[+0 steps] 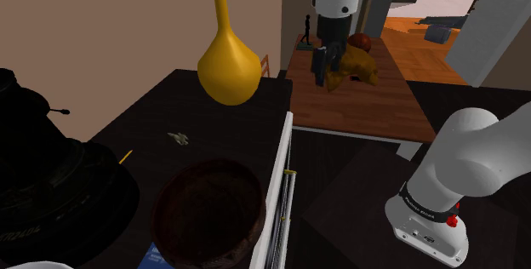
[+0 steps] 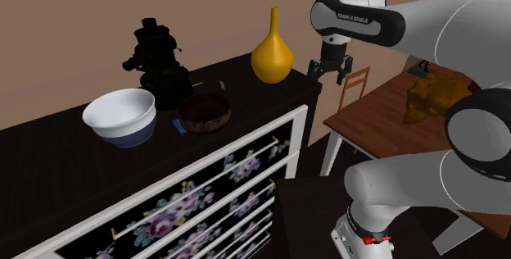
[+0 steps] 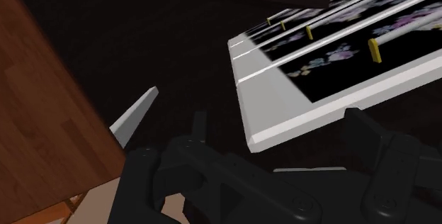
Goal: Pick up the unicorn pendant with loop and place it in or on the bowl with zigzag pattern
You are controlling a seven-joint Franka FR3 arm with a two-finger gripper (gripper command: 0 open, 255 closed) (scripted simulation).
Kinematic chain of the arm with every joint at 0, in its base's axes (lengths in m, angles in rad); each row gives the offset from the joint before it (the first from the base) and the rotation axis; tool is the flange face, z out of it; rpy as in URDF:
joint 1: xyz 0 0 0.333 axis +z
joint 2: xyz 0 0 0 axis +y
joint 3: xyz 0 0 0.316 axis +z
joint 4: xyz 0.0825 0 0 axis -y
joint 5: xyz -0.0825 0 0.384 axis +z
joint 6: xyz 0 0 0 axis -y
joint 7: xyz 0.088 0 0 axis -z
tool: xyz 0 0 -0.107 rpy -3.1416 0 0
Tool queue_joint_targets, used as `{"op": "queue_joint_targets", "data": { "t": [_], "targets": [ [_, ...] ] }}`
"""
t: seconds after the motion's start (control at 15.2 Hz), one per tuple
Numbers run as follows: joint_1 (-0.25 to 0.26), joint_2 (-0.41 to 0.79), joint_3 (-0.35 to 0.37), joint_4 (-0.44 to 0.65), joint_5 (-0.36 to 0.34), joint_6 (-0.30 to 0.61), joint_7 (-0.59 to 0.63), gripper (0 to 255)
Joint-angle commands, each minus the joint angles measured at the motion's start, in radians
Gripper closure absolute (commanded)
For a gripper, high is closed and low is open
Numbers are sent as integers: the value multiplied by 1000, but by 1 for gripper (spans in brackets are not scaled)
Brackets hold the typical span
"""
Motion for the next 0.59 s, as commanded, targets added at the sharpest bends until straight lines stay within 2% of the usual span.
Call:
{"op": "queue_joint_targets", "data": {
  "t": [0.0, 0.53],
  "targets": [
    [17, 40, 33, 22, 16, 32, 25, 0],
    [66, 234, 157, 152, 32, 146, 120, 0]
  ]
}}
